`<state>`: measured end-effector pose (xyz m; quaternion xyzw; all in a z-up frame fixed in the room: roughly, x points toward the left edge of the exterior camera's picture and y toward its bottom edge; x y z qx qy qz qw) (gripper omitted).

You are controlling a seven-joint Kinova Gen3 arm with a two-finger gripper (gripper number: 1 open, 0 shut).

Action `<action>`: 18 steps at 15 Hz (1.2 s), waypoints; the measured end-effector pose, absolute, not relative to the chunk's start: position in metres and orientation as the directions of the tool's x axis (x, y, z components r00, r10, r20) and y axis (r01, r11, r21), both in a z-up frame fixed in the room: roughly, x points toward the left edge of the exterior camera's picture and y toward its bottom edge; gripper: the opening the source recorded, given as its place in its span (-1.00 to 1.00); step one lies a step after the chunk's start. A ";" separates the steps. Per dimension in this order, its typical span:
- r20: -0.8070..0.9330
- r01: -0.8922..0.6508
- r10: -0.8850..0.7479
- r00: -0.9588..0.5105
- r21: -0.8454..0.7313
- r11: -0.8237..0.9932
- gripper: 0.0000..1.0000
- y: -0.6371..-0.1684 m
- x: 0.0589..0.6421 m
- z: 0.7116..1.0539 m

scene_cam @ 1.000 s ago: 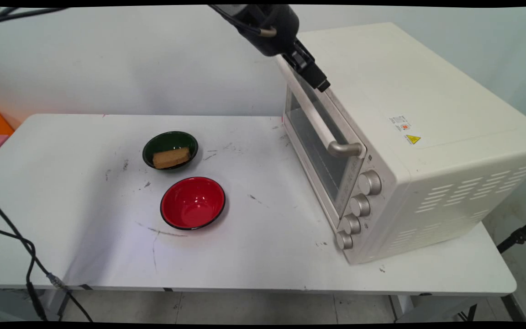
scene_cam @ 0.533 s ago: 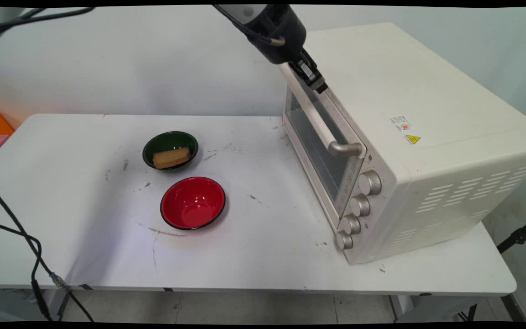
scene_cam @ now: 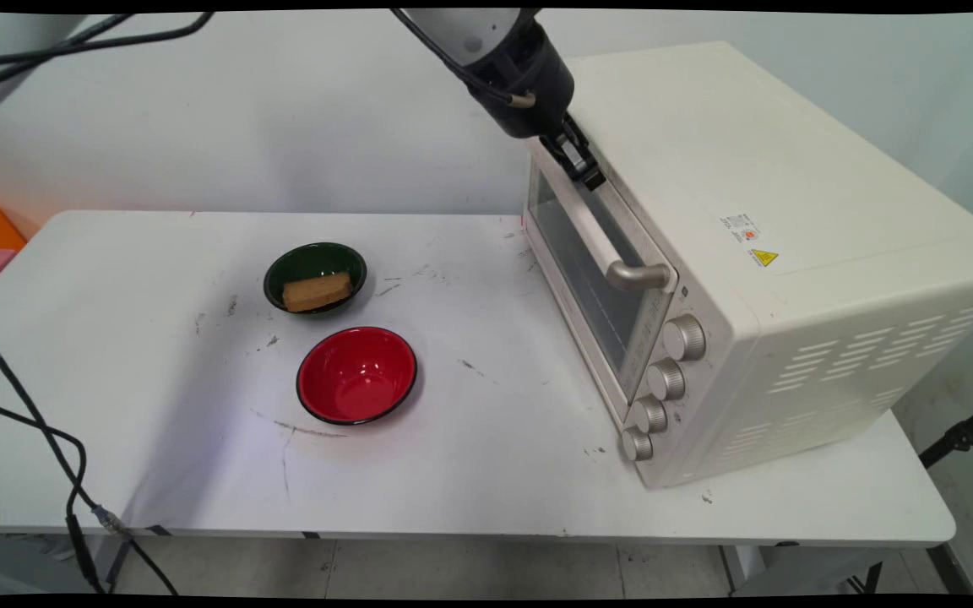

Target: Open the oven

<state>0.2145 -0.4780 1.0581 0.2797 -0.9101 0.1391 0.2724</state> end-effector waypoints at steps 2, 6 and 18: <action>0.561 -0.578 -0.433 -0.706 -0.102 0.809 -1.00 -0.479 0.213 1.055; 0.544 -0.569 -0.433 -0.719 -0.104 0.815 -1.00 -0.478 0.213 1.050; 0.492 -0.562 -0.445 -0.748 -0.111 0.820 -1.00 -0.453 0.240 1.041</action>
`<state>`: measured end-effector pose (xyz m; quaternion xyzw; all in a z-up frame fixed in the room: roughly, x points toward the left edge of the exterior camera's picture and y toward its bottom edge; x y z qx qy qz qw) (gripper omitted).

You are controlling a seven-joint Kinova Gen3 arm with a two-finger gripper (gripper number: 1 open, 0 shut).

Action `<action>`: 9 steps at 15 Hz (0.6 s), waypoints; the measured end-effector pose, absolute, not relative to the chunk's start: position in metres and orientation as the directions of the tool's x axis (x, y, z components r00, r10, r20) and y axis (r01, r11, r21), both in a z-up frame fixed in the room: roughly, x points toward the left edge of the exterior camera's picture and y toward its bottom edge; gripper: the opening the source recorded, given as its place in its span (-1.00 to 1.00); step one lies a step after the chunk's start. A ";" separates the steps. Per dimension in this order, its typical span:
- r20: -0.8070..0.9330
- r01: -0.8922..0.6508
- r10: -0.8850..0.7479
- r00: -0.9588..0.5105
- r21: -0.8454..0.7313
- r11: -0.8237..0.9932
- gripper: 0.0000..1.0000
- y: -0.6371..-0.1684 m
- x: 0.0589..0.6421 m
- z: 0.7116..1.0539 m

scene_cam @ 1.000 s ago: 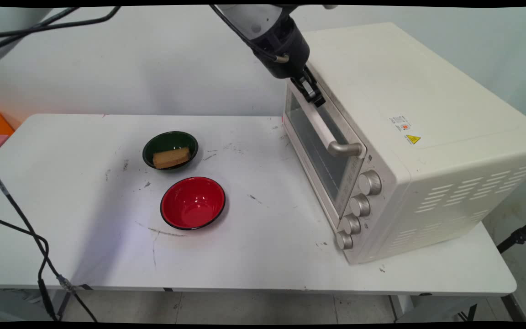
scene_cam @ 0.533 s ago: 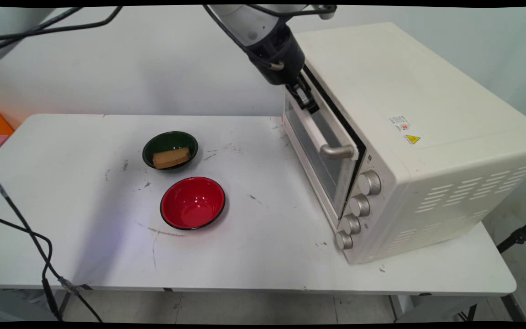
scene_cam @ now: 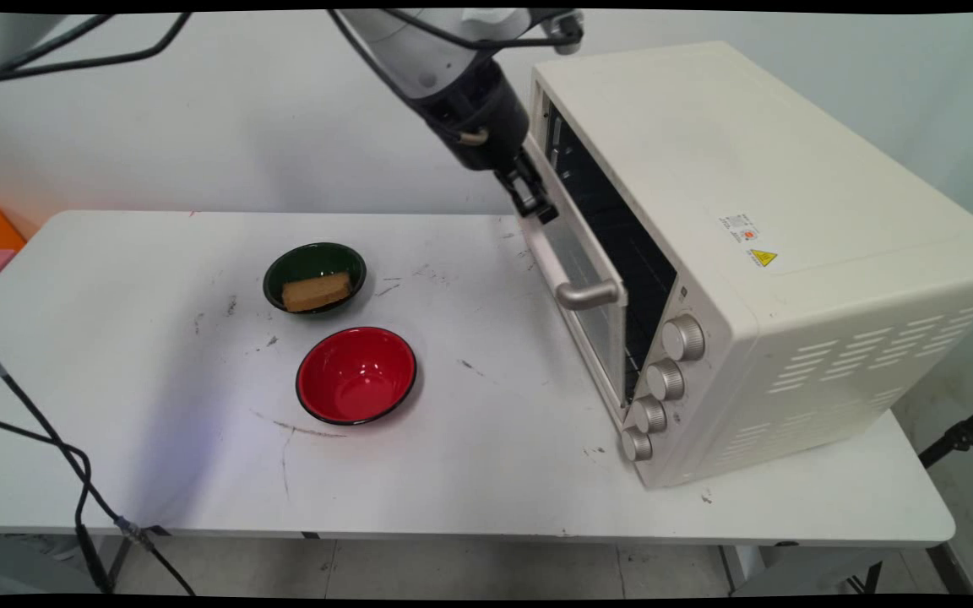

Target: Open the oven

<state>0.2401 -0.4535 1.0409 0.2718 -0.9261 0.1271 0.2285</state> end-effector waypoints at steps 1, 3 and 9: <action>0.488 -0.561 -0.447 -0.750 -0.110 0.821 -1.00 -0.450 0.244 1.039; 0.482 -0.560 -0.451 -0.751 -0.105 0.822 -1.00 -0.441 0.251 1.034; 0.481 -0.558 -0.459 -0.747 -0.078 0.826 -1.00 -0.417 0.270 1.015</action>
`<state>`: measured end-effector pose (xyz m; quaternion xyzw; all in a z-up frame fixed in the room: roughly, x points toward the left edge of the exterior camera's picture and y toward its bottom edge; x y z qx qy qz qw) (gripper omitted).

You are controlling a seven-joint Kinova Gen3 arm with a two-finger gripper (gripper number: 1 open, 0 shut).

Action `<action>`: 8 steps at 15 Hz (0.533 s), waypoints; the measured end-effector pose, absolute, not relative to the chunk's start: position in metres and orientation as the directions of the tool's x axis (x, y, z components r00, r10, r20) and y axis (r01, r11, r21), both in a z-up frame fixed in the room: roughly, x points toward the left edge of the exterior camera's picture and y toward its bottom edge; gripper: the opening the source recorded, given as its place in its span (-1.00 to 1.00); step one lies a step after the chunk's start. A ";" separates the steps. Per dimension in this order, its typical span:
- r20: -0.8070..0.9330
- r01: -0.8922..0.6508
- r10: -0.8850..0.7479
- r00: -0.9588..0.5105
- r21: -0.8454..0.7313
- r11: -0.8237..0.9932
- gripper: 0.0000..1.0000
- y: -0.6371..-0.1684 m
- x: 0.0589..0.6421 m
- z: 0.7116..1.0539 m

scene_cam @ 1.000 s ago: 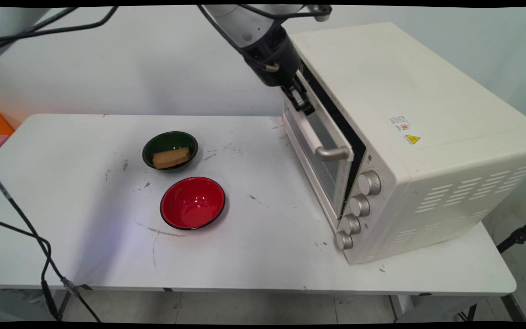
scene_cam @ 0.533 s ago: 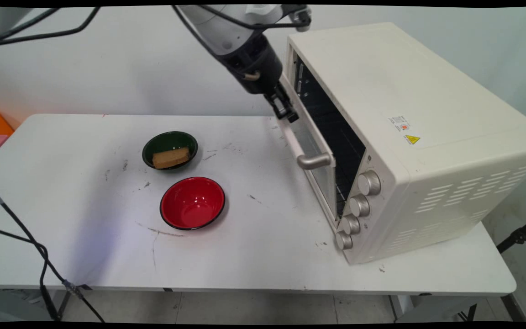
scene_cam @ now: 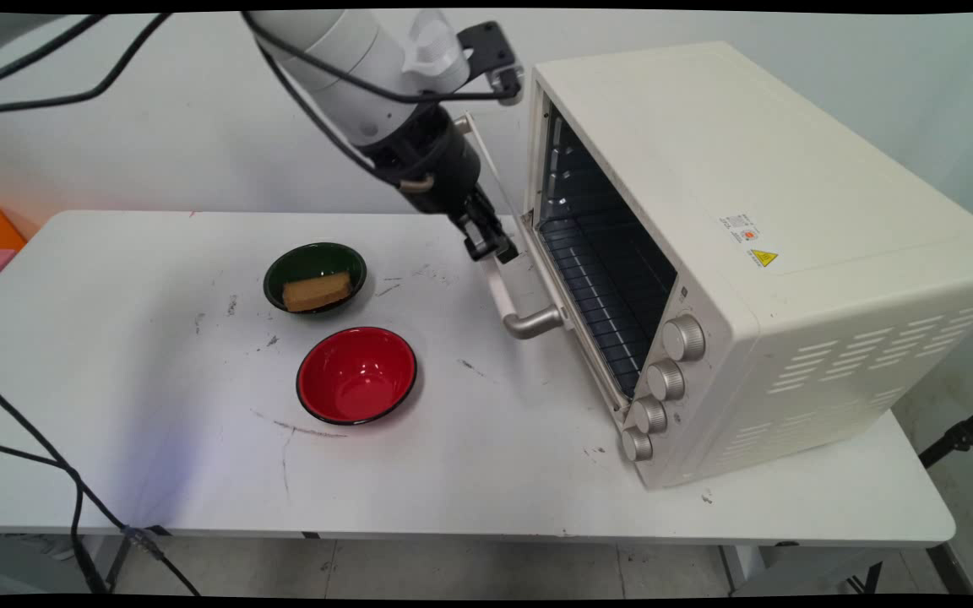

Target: Open the oven

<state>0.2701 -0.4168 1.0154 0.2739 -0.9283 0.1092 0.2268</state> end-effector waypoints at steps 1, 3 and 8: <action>0.484 -0.558 -0.459 -0.745 -0.075 0.827 -1.00 -0.414 0.273 1.012; 0.489 -0.559 -0.460 -0.741 -0.069 0.827 -1.00 -0.410 0.278 1.007; 0.510 -0.572 -0.472 -0.719 -0.049 0.818 -1.00 -0.401 0.295 0.993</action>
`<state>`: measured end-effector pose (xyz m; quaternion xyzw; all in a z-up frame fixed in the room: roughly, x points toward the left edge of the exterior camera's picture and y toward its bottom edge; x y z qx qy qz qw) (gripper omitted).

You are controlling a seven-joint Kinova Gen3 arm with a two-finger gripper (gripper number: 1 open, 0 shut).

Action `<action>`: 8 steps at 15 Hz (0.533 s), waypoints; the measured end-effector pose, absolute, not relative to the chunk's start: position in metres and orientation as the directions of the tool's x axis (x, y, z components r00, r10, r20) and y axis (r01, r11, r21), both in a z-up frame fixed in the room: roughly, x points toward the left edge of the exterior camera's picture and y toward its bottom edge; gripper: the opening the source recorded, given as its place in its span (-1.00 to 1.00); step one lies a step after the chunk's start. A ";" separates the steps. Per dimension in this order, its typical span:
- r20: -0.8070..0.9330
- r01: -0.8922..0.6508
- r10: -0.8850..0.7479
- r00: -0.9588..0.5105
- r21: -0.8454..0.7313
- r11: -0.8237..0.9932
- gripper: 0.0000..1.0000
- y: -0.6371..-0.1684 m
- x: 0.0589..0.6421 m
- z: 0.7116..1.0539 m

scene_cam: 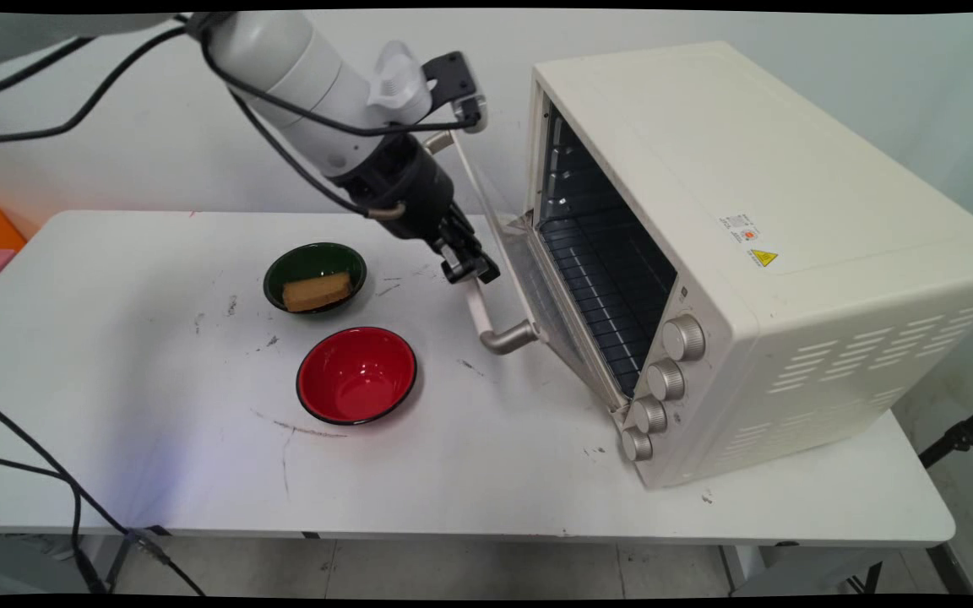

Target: Open the oven

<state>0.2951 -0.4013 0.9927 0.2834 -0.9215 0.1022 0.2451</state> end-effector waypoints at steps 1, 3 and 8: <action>0.516 -0.578 -0.477 -0.712 -0.043 0.815 -1.00 -0.400 0.299 0.990; 0.525 -0.587 -0.486 -0.699 -0.033 0.809 -1.00 -0.397 0.305 0.985; 0.559 -0.616 -0.512 -0.653 0.001 0.788 -1.00 -0.387 0.325 0.967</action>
